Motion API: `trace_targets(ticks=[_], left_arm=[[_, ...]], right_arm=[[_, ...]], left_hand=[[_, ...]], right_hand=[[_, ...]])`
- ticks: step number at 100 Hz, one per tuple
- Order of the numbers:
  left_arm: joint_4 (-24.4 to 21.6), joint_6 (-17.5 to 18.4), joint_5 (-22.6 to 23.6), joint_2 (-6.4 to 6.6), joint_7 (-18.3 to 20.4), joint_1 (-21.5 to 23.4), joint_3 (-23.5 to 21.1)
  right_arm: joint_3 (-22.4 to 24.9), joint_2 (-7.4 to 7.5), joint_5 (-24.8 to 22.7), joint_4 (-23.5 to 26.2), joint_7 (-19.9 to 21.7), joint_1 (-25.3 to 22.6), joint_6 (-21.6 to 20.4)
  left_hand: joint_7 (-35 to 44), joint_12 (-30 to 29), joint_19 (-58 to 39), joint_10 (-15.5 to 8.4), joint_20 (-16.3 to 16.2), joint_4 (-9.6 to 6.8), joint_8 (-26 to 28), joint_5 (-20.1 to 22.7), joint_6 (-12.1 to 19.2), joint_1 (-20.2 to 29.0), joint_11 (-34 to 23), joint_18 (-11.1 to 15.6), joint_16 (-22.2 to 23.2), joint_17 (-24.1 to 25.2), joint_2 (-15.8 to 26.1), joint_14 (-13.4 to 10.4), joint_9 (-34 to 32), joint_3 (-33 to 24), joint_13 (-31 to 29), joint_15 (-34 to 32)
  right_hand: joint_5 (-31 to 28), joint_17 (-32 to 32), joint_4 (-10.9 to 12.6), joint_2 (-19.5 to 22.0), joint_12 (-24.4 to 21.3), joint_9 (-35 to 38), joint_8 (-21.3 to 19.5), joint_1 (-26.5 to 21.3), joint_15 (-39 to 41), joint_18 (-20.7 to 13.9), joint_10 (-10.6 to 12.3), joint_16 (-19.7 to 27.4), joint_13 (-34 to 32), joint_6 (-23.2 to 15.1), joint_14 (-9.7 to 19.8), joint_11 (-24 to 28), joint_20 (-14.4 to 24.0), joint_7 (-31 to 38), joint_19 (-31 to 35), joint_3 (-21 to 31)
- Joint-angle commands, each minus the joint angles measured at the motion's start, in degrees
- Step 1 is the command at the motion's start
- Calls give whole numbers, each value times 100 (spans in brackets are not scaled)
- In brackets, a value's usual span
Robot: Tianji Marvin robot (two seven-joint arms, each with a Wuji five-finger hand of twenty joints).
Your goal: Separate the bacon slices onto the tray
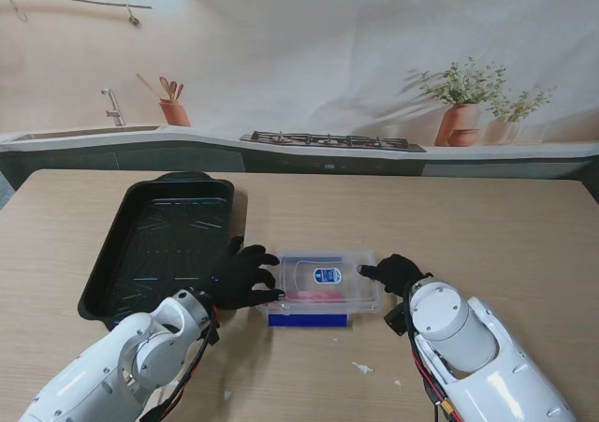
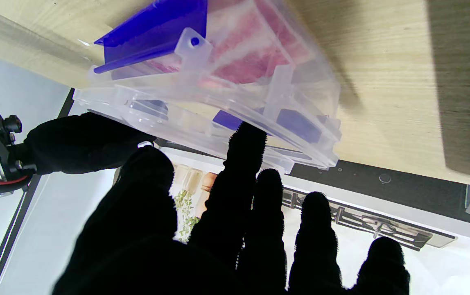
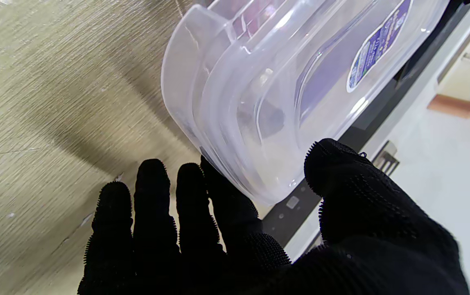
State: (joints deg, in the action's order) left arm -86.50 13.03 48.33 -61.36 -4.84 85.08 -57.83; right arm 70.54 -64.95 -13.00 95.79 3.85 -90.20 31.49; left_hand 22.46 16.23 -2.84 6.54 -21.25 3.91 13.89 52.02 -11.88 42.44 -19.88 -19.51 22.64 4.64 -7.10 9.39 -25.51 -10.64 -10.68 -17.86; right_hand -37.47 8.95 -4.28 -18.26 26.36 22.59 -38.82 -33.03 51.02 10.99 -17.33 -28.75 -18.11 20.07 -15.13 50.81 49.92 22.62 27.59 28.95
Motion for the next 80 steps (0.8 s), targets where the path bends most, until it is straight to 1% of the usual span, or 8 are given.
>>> trace_targets(ticks=[1,16,26,40,48,54,63,80], left_arm=[[-8,21,-24,-26,106,0,46],[16,55,-45,-27,110,-27,79],[22,66,-51,-25,123,-36,94],[31,85,-65,-28,114,-45,105],[35,89,-68,-29,111,-48,111],[39,96,-70,-30,106,-51,114],[46,109,-80,-32,97,-52,114],[58,130,-95,-37,79,-55,114]], right_arm=[[30,-101,213,134,46,-57,8],[123,-158,536,205,-45,-103,26],[128,-154,538,226,-38,-109,17],[94,-133,428,239,0,-97,5],[78,-129,393,253,-1,-91,11],[69,-126,358,269,-1,-93,10],[67,-155,372,292,-104,-103,-2],[81,-160,427,304,-111,-113,-62]], left_hand=[[-106,45,-58,-46,-111,-186,9,-80,279,-151,-31,-19,117,84,-4,-5,140,-122,32,-23],[-109,47,-57,-65,-117,-179,5,-134,317,-178,-35,-15,117,81,-23,-16,182,-192,59,-19],[-96,47,-57,-67,-120,-176,7,-146,314,-189,-38,-11,119,81,-34,-25,199,-234,62,-20],[-84,47,-55,-77,-123,-170,7,-166,320,-211,-42,-13,119,81,-44,-22,201,-291,69,-18],[-78,48,-55,-75,-124,-168,6,-161,323,-215,-46,-13,119,81,-57,-29,198,-322,71,-17],[-77,48,-54,-79,-125,-166,4,-161,322,-229,-44,-12,120,81,-57,-27,206,-337,65,-20],[-83,47,-52,-80,-124,-163,0,-171,321,-237,-44,-10,119,81,-56,-29,210,-368,76,-18],[-92,49,-48,-93,-123,-158,-9,-175,317,-251,-49,-6,117,80,-68,-35,210,-407,82,-15]], right_hand=[[-24,156,-101,-212,147,171,-111,204,225,76,-96,-127,-225,-465,-202,321,219,303,197,297],[7,536,-130,-507,338,299,-126,97,432,240,-83,-223,-662,-497,-281,503,253,326,326,690],[-87,905,-190,-817,461,521,-160,24,608,423,-122,-307,-1191,-519,-347,626,268,491,854,1143],[-278,859,-257,-1104,672,927,-155,-131,976,499,-139,-535,-1893,-562,-351,825,-723,876,3119,1606],[-487,1032,-252,-1195,790,1275,-231,-307,1312,549,-123,-691,-2285,-643,-327,990,-765,1102,3871,1758],[-485,1211,-652,-1290,980,1541,81,-573,1535,582,-53,-830,-2567,-769,-264,1079,-963,1657,4302,1685],[-442,1415,-872,-1397,1189,1859,410,-866,1833,611,-31,-979,-2879,-877,-210,1211,-958,2488,4615,1600],[-373,1519,-889,-1381,1369,2051,480,-1109,1965,616,35,-1046,-3038,-963,-138,1309,-956,3100,4689,1508]])
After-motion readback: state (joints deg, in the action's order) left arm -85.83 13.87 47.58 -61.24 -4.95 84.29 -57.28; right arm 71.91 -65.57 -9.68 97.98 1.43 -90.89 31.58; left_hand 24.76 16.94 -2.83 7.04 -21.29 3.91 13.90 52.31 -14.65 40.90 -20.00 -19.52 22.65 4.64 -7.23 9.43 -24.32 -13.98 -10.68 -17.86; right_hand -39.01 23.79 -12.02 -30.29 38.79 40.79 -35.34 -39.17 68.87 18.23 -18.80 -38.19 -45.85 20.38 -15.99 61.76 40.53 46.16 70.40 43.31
